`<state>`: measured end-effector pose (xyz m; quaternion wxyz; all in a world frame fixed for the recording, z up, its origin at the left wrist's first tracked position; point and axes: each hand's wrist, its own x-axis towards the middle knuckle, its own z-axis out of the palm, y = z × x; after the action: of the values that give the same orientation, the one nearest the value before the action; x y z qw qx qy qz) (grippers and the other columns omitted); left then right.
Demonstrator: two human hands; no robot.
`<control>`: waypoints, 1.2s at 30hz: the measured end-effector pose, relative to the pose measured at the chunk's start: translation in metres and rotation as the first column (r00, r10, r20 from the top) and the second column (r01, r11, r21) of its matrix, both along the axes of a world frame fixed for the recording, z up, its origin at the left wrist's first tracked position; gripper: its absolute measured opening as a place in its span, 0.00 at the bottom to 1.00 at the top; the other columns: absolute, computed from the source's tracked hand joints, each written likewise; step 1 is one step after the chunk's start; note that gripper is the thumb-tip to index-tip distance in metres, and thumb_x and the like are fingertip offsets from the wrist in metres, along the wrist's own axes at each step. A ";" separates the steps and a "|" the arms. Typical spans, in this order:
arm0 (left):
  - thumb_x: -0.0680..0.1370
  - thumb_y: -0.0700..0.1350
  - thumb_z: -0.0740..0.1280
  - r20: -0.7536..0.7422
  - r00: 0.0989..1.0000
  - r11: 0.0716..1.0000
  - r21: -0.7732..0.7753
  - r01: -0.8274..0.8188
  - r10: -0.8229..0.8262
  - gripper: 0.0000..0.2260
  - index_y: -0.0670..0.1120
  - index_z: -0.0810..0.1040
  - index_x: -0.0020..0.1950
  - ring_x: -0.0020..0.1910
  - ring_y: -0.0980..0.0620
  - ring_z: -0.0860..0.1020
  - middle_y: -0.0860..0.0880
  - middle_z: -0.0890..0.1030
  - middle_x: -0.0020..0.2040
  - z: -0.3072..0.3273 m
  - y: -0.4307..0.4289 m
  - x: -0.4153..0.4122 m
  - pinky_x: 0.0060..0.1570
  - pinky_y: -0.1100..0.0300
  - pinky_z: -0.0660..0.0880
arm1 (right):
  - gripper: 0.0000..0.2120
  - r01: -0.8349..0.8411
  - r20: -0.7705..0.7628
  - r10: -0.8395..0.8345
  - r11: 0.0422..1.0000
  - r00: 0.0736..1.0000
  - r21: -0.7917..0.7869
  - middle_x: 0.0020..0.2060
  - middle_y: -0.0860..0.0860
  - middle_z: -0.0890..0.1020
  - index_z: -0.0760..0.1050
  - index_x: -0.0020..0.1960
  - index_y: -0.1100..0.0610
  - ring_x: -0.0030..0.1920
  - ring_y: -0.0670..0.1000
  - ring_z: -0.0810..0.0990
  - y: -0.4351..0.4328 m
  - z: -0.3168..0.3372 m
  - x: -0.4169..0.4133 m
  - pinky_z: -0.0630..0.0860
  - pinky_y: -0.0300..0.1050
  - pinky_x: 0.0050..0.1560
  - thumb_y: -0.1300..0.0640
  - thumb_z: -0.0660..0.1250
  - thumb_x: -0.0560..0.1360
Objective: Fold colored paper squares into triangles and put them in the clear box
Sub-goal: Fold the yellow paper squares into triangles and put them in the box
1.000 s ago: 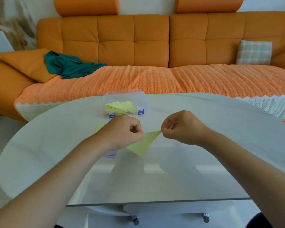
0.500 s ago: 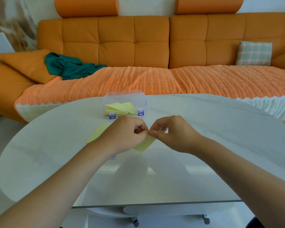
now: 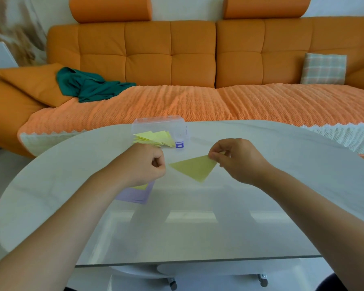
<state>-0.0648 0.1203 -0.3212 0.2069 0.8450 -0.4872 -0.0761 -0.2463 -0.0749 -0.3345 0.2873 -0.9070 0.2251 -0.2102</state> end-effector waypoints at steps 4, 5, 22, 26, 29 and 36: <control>0.74 0.45 0.69 0.032 0.997 0.998 -0.025 -0.065 0.066 0.07 0.51 0.80 0.36 0.37 0.58 0.79 0.57 0.82 0.35 -0.003 0.001 0.004 0.39 0.60 0.75 | 0.08 -0.060 -0.047 0.062 0.997 0.997 0.045 0.33 0.37 0.81 0.80 0.40 0.44 0.36 0.42 0.80 -0.003 0.002 0.000 0.73 0.35 0.36 0.52 0.70 0.78; 0.75 0.45 0.68 -0.022 0.998 0.994 -0.089 -0.063 0.061 0.07 0.51 0.82 0.38 0.39 0.60 0.80 0.58 0.83 0.37 -0.004 -0.001 0.001 0.41 0.61 0.76 | 0.07 -0.105 -0.073 0.110 0.992 0.991 0.069 0.33 0.40 0.82 0.81 0.41 0.44 0.35 0.42 0.80 -0.002 0.003 0.000 0.72 0.32 0.34 0.52 0.70 0.77; 0.79 0.46 0.69 -0.609 0.791 0.985 -0.167 -0.053 -0.061 0.02 0.50 0.82 0.48 0.33 0.57 0.81 0.52 0.86 0.37 -0.013 -0.019 -0.037 0.33 0.64 0.76 | 0.26 -0.190 -0.046 0.227 0.897 0.973 0.399 0.40 0.49 0.86 0.65 0.71 0.47 0.40 0.48 0.86 0.008 0.006 0.002 0.80 0.53 0.55 0.57 0.71 0.77; 0.79 0.44 0.67 -0.673 0.737 0.992 -0.126 -0.028 -0.065 0.04 0.47 0.81 0.52 0.36 0.53 0.84 0.48 0.87 0.40 -0.017 -0.019 -0.037 0.37 0.60 0.80 | 0.22 -0.186 0.032 0.187 0.914 0.982 0.362 0.42 0.49 0.85 0.69 0.68 0.45 0.39 0.45 0.82 0.012 0.004 0.004 0.80 0.51 0.50 0.58 0.70 0.78; 0.79 0.43 0.67 -0.747 0.663 0.969 -0.195 -0.153 -0.046 0.05 0.45 0.82 0.51 0.35 0.52 0.84 0.49 0.86 0.38 -0.020 -0.021 -0.036 0.37 0.59 0.81 | 0.19 -0.171 0.106 0.161 0.982 0.981 0.086 0.49 0.42 0.81 0.71 0.63 0.42 0.45 0.42 0.79 0.016 0.002 0.003 0.75 0.39 0.46 0.63 0.62 0.79; 0.81 0.42 0.64 -0.909 0.410 0.922 -0.222 -0.316 -0.078 0.08 0.41 0.81 0.54 0.39 0.47 0.85 0.42 0.86 0.45 -0.018 -0.023 -0.034 0.39 0.57 0.81 | 0.15 -0.262 0.109 0.309 0.913 0.945 -0.313 0.62 0.46 0.75 0.77 0.56 0.48 0.57 0.47 0.77 0.019 -0.002 0.000 0.78 0.49 0.51 0.57 0.76 0.72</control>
<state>-0.0988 0.0974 -0.3396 0.5920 0.6489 -0.2404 -0.4132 -0.2468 -0.0559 -0.3369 0.1938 -0.9434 0.0329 -0.2672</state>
